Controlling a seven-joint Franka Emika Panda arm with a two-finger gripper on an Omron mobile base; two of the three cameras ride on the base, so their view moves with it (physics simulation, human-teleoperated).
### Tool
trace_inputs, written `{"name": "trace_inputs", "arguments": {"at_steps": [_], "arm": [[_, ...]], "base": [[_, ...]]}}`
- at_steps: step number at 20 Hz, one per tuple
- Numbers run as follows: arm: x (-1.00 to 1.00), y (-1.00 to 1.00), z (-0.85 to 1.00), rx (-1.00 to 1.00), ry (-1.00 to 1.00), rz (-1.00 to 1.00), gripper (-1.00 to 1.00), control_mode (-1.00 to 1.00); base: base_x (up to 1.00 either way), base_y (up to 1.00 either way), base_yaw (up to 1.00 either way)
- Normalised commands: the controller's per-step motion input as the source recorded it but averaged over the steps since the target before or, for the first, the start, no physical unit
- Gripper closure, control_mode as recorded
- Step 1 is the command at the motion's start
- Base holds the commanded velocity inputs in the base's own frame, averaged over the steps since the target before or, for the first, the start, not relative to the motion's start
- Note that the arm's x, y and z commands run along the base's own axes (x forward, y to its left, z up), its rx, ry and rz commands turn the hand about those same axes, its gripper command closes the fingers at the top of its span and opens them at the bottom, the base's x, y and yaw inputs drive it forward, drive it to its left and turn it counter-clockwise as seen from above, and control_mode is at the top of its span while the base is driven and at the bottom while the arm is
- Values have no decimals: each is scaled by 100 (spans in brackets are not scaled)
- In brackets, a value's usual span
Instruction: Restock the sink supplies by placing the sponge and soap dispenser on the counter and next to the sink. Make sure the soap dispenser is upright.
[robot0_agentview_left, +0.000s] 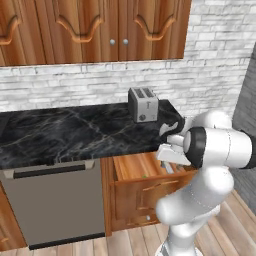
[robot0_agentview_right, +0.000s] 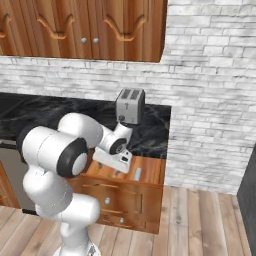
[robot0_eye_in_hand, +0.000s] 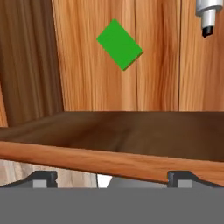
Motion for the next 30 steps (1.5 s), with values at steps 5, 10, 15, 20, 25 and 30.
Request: {"name": "trace_inputs", "arguments": {"at_steps": [5,10,15,20,25,30], "arm": [[63,0,-49,1,27,4,-100,-100],[29,0,-58,0,23,11,-100,-100],[-19,0,-56,0,15,14,-100,-100],[-80,0,-26,0,6,8,-100,-100],[-100,0,-4,0,0,2,-100,-100],[-100,-3,1,0,-3,0,-100,-100]], "base": [[0,0,0],[0,0,0],[0,0,0],[0,0,0],[0,0,0],[0,0,0]]}}
